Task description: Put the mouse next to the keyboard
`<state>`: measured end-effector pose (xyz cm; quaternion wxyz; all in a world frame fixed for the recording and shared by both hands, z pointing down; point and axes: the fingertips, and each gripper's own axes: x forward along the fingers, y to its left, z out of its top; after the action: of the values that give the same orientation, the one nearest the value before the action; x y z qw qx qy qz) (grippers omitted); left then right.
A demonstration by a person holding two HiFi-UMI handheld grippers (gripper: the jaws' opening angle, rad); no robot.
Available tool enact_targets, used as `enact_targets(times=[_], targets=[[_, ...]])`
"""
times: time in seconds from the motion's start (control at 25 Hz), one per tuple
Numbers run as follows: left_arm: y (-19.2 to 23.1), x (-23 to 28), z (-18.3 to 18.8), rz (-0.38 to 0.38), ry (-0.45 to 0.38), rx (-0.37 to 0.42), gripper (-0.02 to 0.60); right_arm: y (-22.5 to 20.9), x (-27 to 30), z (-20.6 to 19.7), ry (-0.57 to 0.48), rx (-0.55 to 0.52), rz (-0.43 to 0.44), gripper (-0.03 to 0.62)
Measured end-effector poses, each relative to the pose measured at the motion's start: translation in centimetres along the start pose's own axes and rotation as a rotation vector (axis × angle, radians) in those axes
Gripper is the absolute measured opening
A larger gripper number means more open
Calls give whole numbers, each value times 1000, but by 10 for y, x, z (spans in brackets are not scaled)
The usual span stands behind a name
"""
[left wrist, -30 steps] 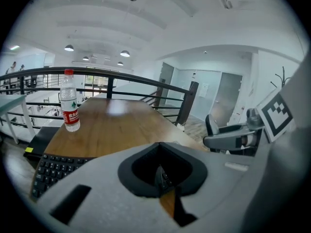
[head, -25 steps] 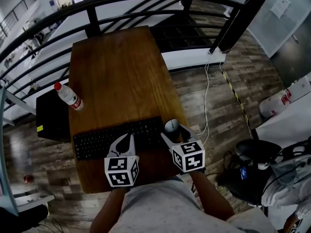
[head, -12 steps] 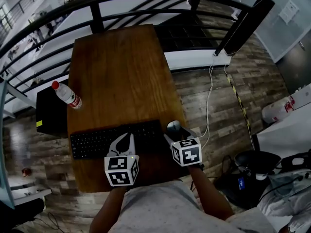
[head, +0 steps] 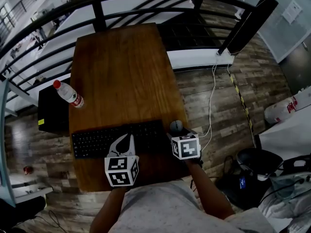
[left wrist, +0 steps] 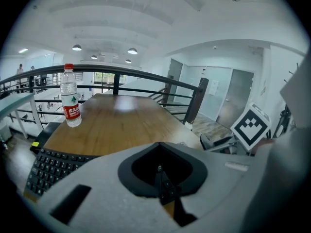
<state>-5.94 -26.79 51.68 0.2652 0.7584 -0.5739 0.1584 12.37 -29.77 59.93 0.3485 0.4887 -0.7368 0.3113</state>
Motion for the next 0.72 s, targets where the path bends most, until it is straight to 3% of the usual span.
enact_targets(times=[0.72], targets=[[4, -2, 1, -1, 4, -19, -6, -8, 14, -5, 37, 66, -49, 304]])
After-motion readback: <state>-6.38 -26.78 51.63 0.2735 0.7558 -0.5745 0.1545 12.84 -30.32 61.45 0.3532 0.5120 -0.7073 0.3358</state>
